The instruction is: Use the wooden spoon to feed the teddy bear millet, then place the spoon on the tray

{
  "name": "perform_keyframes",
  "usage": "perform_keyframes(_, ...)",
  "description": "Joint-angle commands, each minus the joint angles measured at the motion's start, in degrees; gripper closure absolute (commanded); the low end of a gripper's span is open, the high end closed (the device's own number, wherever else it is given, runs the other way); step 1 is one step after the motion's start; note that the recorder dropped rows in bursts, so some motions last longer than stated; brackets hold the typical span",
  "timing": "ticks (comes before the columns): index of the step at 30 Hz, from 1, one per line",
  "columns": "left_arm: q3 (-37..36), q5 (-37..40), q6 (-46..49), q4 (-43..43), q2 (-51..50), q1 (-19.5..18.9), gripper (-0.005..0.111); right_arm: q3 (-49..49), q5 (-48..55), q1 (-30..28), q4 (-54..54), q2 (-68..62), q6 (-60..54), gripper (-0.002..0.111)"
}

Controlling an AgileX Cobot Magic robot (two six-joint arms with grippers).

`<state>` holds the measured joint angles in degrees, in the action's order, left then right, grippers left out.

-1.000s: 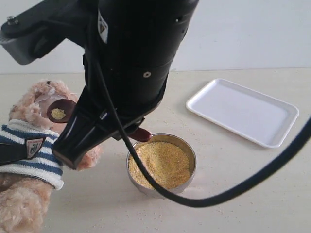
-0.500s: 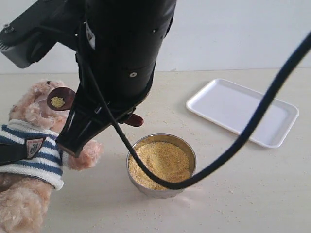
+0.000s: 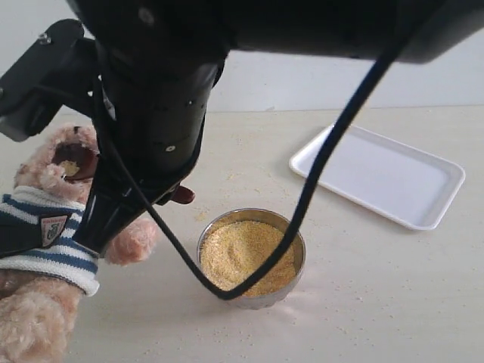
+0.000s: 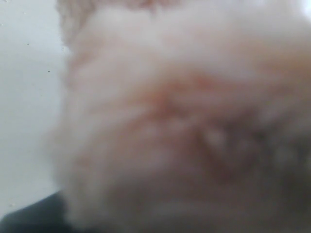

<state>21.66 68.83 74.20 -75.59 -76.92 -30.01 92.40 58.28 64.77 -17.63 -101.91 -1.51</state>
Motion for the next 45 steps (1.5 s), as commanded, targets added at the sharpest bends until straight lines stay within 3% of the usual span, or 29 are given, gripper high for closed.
perform_keyframes(1,-0.32,1.13,0.5,-1.32,0.59,-0.13,0.102,0.24,0.36,1.69,-7.47,-1.65,-0.52,0.099)
perform_keyframes(17,-0.32,1.13,0.5,-1.32,0.59,-0.13,0.102,0.24,11.68,9.38,-29.27,-2.06,-0.52,0.099)
perform_keyframes(35,-0.32,1.13,0.5,-1.32,0.59,-0.13,0.102,0.24,11.68,15.01,-36.78,-5.84,-0.03,0.099)
perform_keyframes(45,-0.32,1.13,0.5,-1.32,0.59,-0.13,0.102,0.24,11.68,15.15,-38.77,-5.98,5.48,0.099)
